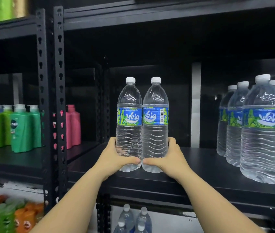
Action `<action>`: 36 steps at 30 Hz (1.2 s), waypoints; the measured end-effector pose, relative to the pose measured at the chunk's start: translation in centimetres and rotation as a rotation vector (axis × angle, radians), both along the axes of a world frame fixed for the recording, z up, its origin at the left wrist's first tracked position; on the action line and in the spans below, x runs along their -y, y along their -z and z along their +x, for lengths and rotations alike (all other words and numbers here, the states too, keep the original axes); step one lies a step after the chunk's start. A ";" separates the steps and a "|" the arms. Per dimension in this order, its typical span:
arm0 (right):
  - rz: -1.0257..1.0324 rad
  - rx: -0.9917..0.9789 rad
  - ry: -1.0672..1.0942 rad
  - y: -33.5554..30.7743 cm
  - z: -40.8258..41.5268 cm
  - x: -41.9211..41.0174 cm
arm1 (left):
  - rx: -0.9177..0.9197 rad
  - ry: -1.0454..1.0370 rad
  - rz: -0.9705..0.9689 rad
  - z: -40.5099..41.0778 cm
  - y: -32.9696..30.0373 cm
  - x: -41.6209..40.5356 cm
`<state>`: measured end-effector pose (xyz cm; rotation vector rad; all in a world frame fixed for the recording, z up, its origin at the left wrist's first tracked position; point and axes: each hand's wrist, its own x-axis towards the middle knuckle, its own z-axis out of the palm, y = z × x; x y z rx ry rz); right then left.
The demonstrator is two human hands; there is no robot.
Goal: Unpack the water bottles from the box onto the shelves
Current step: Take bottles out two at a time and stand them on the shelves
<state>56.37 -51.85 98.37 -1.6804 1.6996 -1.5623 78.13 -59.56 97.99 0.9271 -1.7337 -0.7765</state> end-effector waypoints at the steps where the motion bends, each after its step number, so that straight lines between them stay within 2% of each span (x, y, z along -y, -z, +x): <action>1: -0.009 -0.009 0.014 0.1 0.0 0.1 | -0.003 0.000 0.004 0.0 0.0 0.0; 8: -0.026 -0.028 -0.009 0.5 -0.4 0.4 | 0.022 0.078 0.066 0.2 -0.4 0.5; 15: -0.017 -0.010 0.002 0.3 -0.5 0.3 | -0.066 -0.042 0.034 0.3 0.2 0.8; 25: 0.017 -0.059 0.051 0.2 -0.5 0.7 | -0.128 -0.004 0.058 0.9 0.5 2.5; 29: 0.055 -0.102 0.045 -0.3 -0.8 1.9 | -0.081 -0.007 0.063 0.8 -0.1 3.2; 36: 0.174 -0.287 0.064 -2.7 -1.3 5.9 | 0.172 -0.043 0.001 0.8 -1.8 7.1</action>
